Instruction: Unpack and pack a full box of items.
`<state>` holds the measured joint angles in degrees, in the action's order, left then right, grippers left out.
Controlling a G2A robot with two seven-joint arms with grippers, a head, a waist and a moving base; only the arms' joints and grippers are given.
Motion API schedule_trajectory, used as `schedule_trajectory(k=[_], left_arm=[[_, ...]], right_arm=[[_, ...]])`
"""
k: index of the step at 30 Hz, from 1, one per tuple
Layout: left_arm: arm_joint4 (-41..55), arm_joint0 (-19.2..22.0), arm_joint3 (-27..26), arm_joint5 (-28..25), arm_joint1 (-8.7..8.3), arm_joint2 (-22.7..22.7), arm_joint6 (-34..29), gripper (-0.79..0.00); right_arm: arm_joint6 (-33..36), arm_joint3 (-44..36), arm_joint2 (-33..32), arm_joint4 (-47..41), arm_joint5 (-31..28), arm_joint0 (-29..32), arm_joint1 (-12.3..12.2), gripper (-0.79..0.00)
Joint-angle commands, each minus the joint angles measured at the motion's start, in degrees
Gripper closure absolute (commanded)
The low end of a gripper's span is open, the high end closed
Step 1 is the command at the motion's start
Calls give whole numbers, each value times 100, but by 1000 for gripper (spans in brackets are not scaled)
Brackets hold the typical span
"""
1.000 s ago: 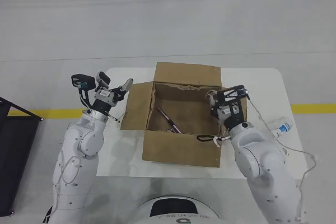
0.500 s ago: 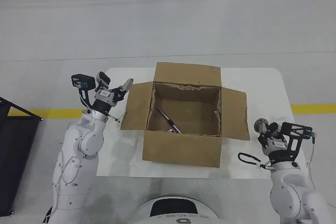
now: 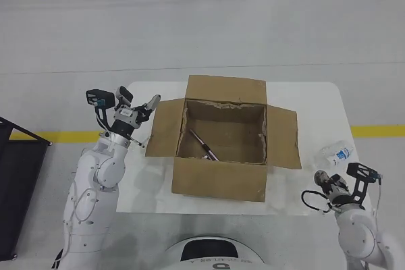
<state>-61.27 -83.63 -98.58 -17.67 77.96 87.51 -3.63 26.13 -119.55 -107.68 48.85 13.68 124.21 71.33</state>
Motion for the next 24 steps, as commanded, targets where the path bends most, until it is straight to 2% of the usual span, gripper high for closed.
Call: schedule_trajectory(k=[1, 6, 24], left_arm=[[1, 0, 0, 0, 0, 0, 0, -785], [1, 0, 0, 0, 0, 0, 0, -785], [1, 0, 0, 0, 0, 0, 0, -785]], right_arm=[[335, 167, 94, 341, 411, -212, -11, 0], [718, 461, 242, 580, 553, -614, -27, 0], [1571, 886, 627, 1437, 1166, -1251, -24, 0]])
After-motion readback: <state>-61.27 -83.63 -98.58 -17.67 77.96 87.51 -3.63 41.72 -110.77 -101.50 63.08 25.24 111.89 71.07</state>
